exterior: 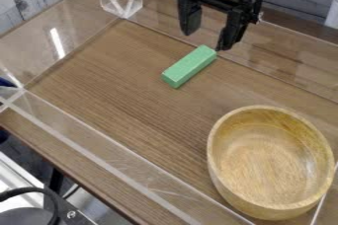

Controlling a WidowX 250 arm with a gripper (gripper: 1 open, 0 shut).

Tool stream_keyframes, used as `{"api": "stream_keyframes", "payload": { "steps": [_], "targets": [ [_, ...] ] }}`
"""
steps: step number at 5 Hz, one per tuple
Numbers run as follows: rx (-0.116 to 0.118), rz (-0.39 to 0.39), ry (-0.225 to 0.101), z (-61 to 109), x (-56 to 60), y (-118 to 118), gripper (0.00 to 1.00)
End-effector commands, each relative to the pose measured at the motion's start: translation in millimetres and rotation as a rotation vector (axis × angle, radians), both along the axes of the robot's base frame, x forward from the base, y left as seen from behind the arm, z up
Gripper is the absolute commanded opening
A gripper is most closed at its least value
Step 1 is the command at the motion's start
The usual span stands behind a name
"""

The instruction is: Put the green block in the brown bowl

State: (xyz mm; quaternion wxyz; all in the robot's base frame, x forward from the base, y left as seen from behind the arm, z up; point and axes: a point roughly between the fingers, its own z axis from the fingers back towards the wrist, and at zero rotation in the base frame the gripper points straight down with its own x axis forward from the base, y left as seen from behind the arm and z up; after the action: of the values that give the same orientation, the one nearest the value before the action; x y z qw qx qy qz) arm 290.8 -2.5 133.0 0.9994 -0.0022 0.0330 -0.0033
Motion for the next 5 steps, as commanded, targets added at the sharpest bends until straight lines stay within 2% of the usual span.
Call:
{"api": "stream_keyframes", "payload": {
  "steps": [1,3,5],
  "targets": [
    [0.010,0.015,0.015,-12.9,4.1,13.1,1.00],
    [0.038,0.022,0.061,-48.6,3.9,37.1,1.00],
    [0.045,0.042,0.070,-73.8,15.2,56.3,1.00]
  ]
}}
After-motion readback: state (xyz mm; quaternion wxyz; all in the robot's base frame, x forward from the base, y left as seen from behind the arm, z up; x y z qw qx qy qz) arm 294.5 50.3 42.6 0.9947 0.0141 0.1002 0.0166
